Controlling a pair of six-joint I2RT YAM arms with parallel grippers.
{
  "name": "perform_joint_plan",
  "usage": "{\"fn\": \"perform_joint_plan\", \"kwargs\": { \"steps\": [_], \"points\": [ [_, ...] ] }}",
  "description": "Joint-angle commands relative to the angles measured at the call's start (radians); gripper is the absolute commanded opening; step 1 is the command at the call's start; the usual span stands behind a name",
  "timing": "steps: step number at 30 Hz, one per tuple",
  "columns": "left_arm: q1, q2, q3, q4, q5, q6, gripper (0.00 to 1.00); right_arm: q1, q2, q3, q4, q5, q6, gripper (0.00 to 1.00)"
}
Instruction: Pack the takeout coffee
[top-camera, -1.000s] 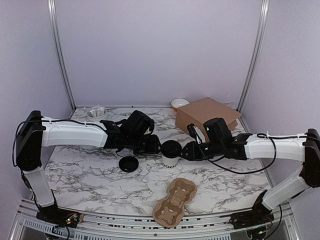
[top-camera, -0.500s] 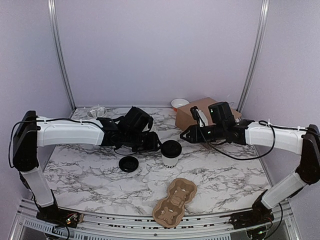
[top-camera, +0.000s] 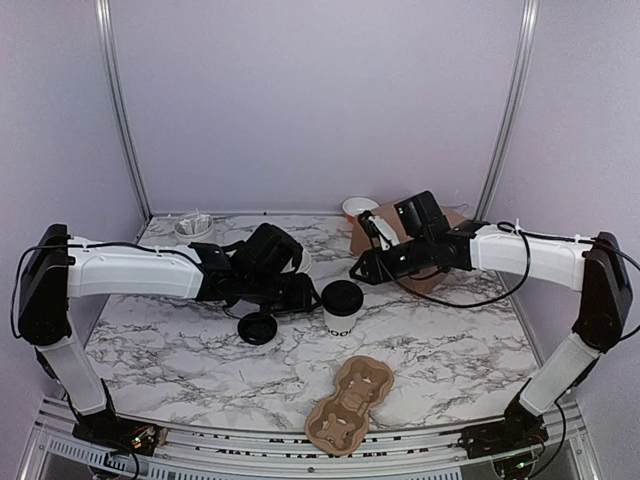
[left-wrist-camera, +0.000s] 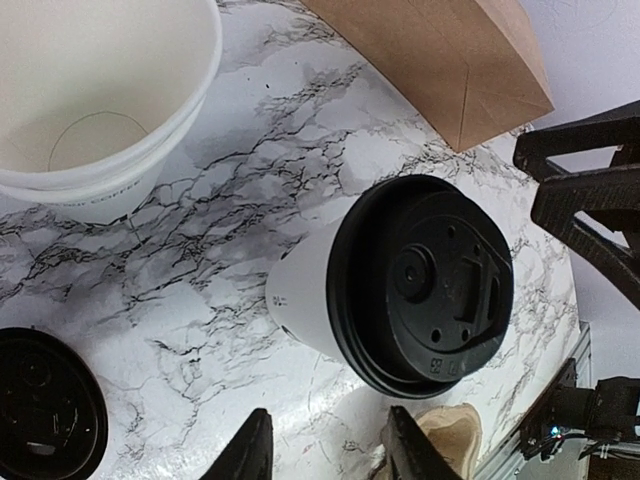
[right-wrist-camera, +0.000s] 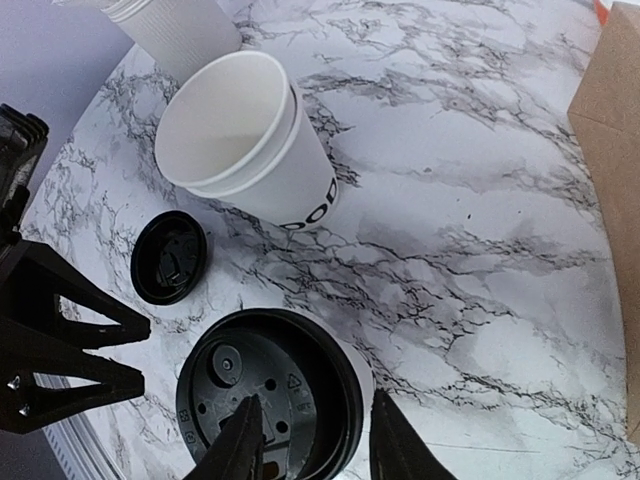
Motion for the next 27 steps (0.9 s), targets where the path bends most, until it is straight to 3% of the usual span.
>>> {"fn": "perform_joint_plan", "kwargs": {
  "steps": [1, 17, 27],
  "points": [
    [-0.003, -0.047, -0.022, 0.014, 0.010, -0.006, 0.40, 0.028, 0.038, 0.063, -0.048, 0.019, -0.018, 0.34],
    [-0.004, -0.055, -0.057, 0.055, 0.033, -0.007, 0.40, 0.093, 0.023, -0.001, -0.021, 0.057, 0.134, 0.26],
    [-0.004, -0.064, -0.089, 0.079, 0.033, -0.011, 0.40, 0.144, -0.089, -0.126, 0.073, 0.099, 0.324, 0.25]
  ]
}}
